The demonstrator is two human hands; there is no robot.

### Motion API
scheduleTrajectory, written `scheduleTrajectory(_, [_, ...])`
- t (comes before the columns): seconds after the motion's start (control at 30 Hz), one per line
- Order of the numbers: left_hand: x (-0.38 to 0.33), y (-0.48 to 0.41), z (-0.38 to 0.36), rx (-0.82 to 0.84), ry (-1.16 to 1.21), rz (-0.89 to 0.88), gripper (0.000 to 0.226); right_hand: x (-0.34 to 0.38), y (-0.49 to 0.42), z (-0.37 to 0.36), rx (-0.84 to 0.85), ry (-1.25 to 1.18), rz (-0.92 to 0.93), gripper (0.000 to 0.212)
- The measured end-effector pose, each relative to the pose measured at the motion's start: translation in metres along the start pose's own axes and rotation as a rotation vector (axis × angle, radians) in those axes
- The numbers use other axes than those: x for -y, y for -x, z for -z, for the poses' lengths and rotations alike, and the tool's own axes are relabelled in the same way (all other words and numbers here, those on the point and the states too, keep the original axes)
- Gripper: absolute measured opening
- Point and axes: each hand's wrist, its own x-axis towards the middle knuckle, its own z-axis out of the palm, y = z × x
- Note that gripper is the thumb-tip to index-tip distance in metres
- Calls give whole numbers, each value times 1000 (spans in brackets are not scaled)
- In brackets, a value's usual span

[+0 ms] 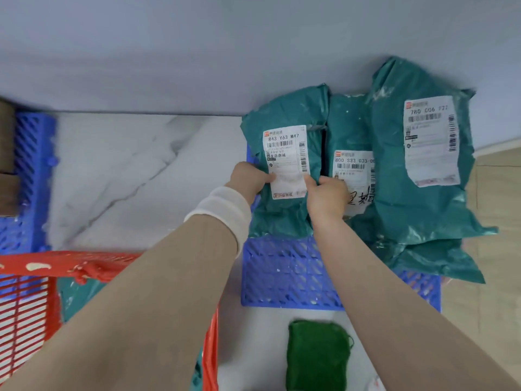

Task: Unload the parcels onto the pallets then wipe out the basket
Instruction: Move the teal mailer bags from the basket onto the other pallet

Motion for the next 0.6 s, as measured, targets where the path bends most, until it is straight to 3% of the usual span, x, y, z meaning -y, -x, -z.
scheduleTrajectory(0.2, [-2,13,-2,6,-71,-27,36,0,18,5,18,-107,20,29])
scheduleTrajectory(0.37, [-11,68,13,-127,-224,-189,32,2,77,31,-78,-283,61,39])
scheduleTrajectory(0.6, [10,201,77,-104,-40,-452,22,-2,195,66,40,-264,176,33])
